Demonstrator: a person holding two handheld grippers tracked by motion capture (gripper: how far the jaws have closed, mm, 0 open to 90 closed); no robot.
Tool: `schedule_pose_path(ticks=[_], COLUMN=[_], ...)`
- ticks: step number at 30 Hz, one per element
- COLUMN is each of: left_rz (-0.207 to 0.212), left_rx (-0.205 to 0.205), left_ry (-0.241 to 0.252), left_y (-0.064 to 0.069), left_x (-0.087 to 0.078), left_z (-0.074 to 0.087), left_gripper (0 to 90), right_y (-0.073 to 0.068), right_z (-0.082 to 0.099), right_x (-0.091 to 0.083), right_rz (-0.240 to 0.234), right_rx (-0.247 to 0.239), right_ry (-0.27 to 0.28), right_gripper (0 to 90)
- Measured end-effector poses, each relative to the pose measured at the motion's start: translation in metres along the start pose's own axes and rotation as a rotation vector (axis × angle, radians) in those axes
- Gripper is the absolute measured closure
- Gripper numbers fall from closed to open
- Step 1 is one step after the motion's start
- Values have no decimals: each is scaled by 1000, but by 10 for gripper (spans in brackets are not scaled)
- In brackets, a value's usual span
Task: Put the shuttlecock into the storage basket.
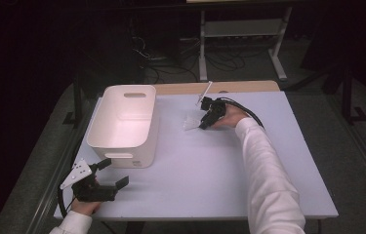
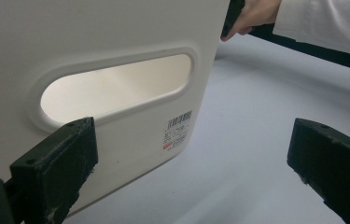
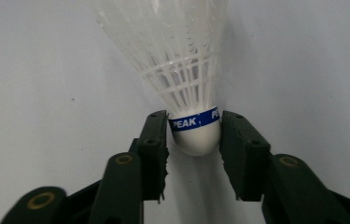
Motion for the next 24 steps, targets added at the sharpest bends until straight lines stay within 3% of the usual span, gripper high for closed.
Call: schedule_pose_path(ticks=[11, 24], left_rz=[2, 2], left_rx=[0, 3], left_ry=[6, -1], left_y=[0, 0], left_x=[-1, -1], left_z=[-1, -1], left_gripper=[14, 14], right_y=[-1, -8], right_z=[-1, -8], right_x=[-10, -23], right_rz=[-36, -32], right_rx=[22, 36], right_ry=[40, 65], right_gripper=[640, 640])
Point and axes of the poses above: each handheld gripper's, and its own axes: x roughly forward along the jaws, z roughly out of its underside, y roughly to its right, the point moved 1 cm from there along x, roughly forward along the jaws, and after that the axes turned 5 degrees about z, right-handed, at the moved point
